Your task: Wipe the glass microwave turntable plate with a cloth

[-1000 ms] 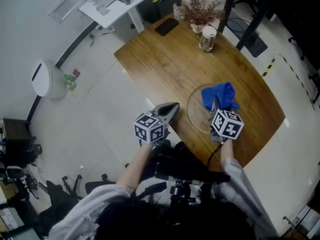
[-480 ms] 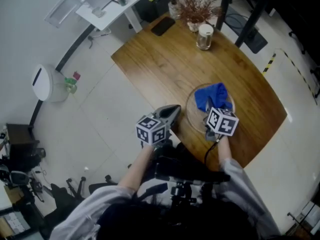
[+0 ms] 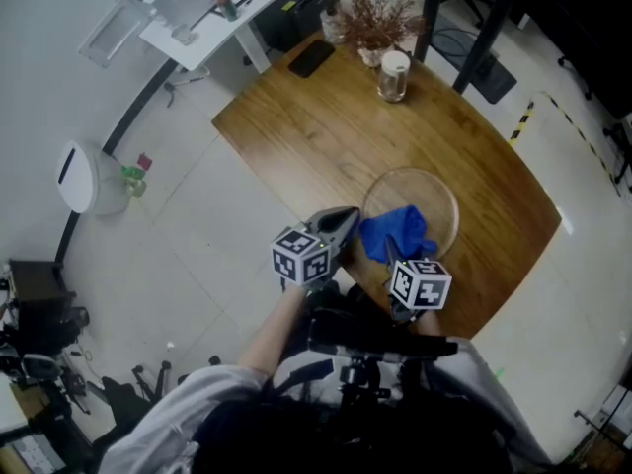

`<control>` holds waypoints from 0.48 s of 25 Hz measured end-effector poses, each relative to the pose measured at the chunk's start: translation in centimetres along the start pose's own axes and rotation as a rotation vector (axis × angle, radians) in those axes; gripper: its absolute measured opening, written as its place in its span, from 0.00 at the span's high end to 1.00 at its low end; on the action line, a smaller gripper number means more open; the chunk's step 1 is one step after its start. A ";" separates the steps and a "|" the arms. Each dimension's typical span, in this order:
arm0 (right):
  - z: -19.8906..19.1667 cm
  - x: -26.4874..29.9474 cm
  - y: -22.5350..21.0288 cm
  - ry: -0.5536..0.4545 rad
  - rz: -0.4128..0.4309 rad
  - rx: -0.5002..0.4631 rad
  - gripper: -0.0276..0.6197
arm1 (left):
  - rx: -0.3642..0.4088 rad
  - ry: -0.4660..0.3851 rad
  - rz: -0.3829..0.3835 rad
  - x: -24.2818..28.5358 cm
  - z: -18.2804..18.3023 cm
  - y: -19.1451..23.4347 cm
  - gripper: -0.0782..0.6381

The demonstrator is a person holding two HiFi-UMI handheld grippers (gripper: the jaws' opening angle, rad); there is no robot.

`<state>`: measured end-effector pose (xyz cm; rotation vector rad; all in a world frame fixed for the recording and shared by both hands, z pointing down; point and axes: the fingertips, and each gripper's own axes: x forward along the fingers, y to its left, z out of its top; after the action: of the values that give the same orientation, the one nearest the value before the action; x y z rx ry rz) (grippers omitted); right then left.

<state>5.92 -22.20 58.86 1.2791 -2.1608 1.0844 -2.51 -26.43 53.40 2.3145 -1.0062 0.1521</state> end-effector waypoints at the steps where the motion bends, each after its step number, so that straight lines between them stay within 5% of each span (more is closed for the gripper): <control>1: -0.6 -0.2 0.3 0.009 0.002 -0.003 0.84 | 0.000 -0.001 -0.001 0.0 0.0 0.1 0.89; 6: -1.0 -0.8 0.2 0.012 -0.013 0.000 0.84 | 0.001 0.003 -0.013 -0.1 0.1 0.0 0.89; 12: 3.6 -0.4 -1.9 -0.077 -0.083 -0.081 0.84 | 0.014 0.003 -0.031 -0.1 0.1 -0.2 0.89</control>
<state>7.98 -25.36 57.15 1.3821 -2.1628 0.9197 -2.43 -26.37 53.19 2.3409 -0.9710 0.1505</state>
